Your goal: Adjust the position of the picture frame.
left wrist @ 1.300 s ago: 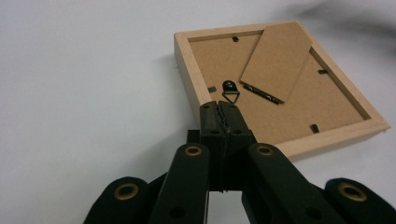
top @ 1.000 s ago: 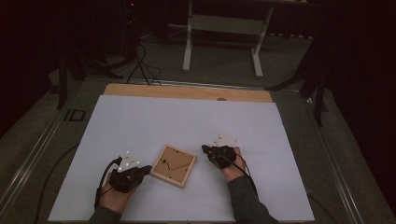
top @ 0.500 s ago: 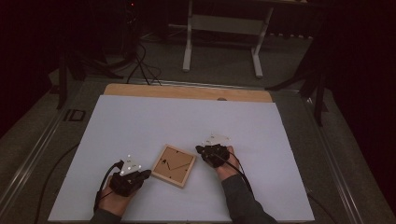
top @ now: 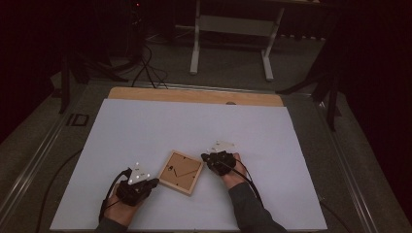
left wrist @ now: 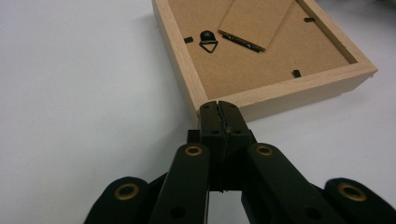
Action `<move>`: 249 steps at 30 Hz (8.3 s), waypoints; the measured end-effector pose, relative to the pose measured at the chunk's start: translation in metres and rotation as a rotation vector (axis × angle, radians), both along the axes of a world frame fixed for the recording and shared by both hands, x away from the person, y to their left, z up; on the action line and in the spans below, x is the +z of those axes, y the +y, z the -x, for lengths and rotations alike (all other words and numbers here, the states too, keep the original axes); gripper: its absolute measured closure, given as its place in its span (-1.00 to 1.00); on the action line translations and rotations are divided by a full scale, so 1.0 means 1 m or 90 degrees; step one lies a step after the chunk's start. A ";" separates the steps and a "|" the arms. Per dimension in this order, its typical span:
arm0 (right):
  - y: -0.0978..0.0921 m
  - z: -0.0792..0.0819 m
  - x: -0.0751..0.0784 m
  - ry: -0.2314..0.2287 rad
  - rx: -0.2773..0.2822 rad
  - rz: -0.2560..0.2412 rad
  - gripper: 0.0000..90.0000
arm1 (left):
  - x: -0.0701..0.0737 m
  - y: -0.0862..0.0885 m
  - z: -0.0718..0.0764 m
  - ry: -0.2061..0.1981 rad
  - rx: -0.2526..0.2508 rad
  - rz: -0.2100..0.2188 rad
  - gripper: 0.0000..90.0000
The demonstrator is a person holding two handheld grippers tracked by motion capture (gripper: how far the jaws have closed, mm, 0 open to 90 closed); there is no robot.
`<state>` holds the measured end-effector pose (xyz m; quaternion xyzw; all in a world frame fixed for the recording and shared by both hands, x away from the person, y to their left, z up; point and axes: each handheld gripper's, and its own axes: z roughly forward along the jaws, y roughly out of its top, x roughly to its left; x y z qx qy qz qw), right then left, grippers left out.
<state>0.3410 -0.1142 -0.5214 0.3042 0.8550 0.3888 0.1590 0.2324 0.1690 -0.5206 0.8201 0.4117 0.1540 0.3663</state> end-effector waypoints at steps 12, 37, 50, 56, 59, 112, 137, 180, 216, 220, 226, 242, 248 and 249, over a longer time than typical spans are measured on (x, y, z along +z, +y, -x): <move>0.000 0.000 0.000 0.000 -0.001 0.002 0.99 | -0.003 -0.002 0.003 0.010 -0.001 -0.006 0.99; -0.002 0.003 0.000 0.003 0.004 0.019 0.99 | -0.006 -0.010 -0.003 0.021 0.001 -0.031 0.99; -0.005 0.006 -0.001 0.006 0.010 0.025 1.00 | -0.009 -0.025 -0.014 0.022 0.006 -0.032 0.99; -0.007 0.007 0.000 0.007 0.012 0.027 1.00 | -0.009 -0.027 -0.017 0.021 0.005 -0.040 0.99; -0.008 0.008 -0.001 0.007 0.012 0.026 1.00 | -0.009 -0.030 -0.017 0.016 0.007 -0.044 0.99; -0.018 0.032 0.000 0.008 0.028 0.015 1.00 | -0.014 -0.035 -0.085 0.009 0.077 -0.016 0.99; 0.008 0.047 -0.002 0.003 0.099 0.022 1.00 | 0.011 -0.015 -0.067 -0.039 0.071 0.016 0.99; 0.011 -0.039 0.007 -0.003 -0.057 0.022 1.00 | -0.005 -0.032 -0.037 0.016 0.022 -0.014 0.99; 0.012 -0.044 0.006 0.010 -0.062 0.031 1.00 | -0.011 -0.042 -0.045 0.032 0.014 -0.018 0.99; 0.012 -0.043 0.006 0.012 -0.061 0.035 1.00 | -0.011 -0.041 -0.046 0.032 0.017 -0.017 0.99; 0.010 -0.041 0.007 0.012 -0.059 0.046 1.00 | -0.012 -0.040 -0.050 0.032 0.032 -0.011 0.99; -0.006 -0.021 0.003 0.023 -0.064 0.038 1.00 | -0.010 -0.043 -0.064 0.023 0.045 -0.033 0.99; -0.011 -0.009 0.002 0.014 -0.056 0.035 1.00 | -0.008 -0.041 -0.070 0.018 0.047 -0.027 0.99; -0.012 -0.007 0.002 0.016 -0.056 0.035 1.00 | -0.008 -0.041 -0.071 0.019 0.049 -0.023 0.99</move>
